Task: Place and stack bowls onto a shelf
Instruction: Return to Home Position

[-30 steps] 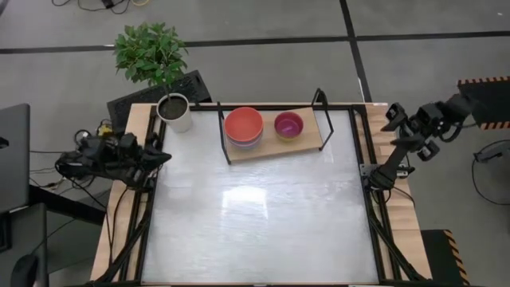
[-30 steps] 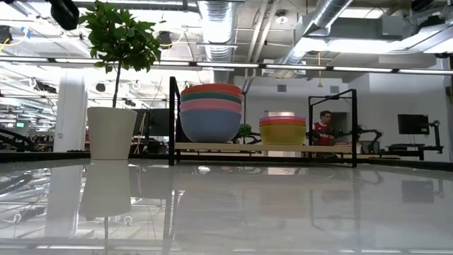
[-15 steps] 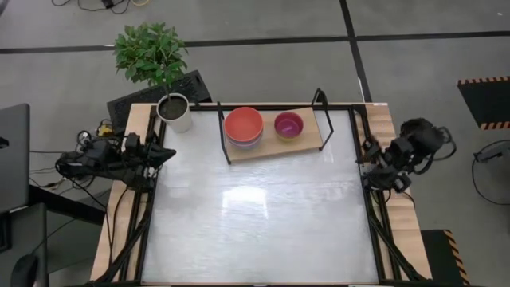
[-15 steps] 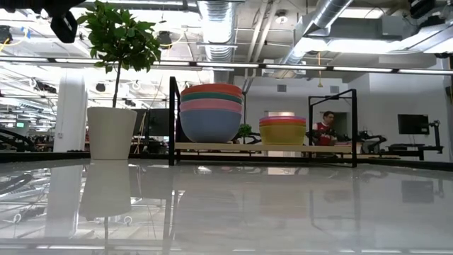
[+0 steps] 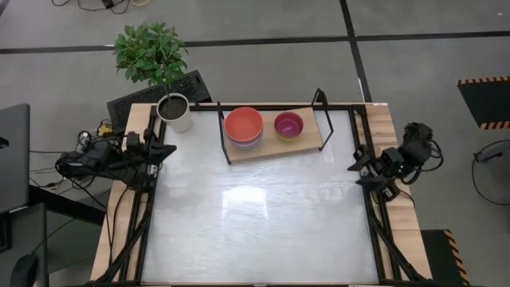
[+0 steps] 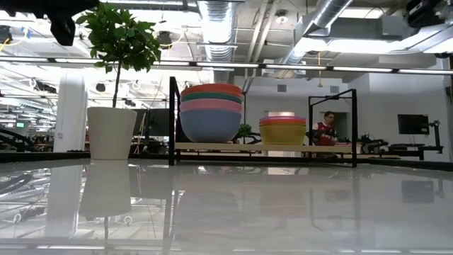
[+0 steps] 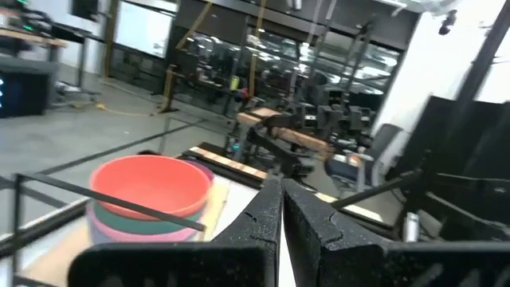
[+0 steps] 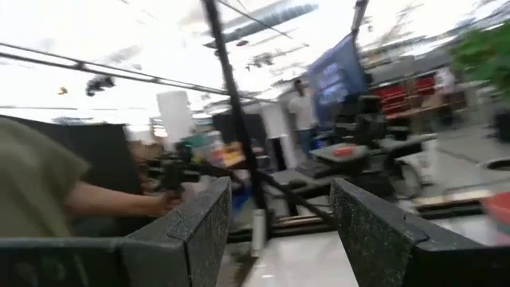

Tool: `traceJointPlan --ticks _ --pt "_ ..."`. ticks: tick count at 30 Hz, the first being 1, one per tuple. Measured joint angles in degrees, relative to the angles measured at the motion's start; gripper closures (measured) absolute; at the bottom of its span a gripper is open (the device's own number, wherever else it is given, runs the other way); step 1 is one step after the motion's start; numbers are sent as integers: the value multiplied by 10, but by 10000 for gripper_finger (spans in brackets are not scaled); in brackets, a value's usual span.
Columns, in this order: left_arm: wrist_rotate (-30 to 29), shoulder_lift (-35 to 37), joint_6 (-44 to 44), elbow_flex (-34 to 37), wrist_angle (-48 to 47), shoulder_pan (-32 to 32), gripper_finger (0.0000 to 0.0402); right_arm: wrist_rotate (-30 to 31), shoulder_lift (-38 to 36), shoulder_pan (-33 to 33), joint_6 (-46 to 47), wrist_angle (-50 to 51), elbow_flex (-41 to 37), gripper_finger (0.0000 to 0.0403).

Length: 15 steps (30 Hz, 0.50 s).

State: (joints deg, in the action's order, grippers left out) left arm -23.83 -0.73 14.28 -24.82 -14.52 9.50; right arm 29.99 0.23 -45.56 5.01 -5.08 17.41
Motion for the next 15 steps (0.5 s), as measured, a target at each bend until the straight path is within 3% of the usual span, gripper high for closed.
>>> traceJointPlan --ticks 4,9,12,15 --pt "32 0 14 0 0 0 401 -78 0 29 46 30 1 161" --pt "36 0 14 0 -8 0 401 -76 0 90 105 113 -2 161" --pt "24 0 13 0 -18 0 401 -94 0 139 139 72 -43 161" --pt "13 1 14 10 -4 0 401 -203 0 190 196 -49 -101 161"
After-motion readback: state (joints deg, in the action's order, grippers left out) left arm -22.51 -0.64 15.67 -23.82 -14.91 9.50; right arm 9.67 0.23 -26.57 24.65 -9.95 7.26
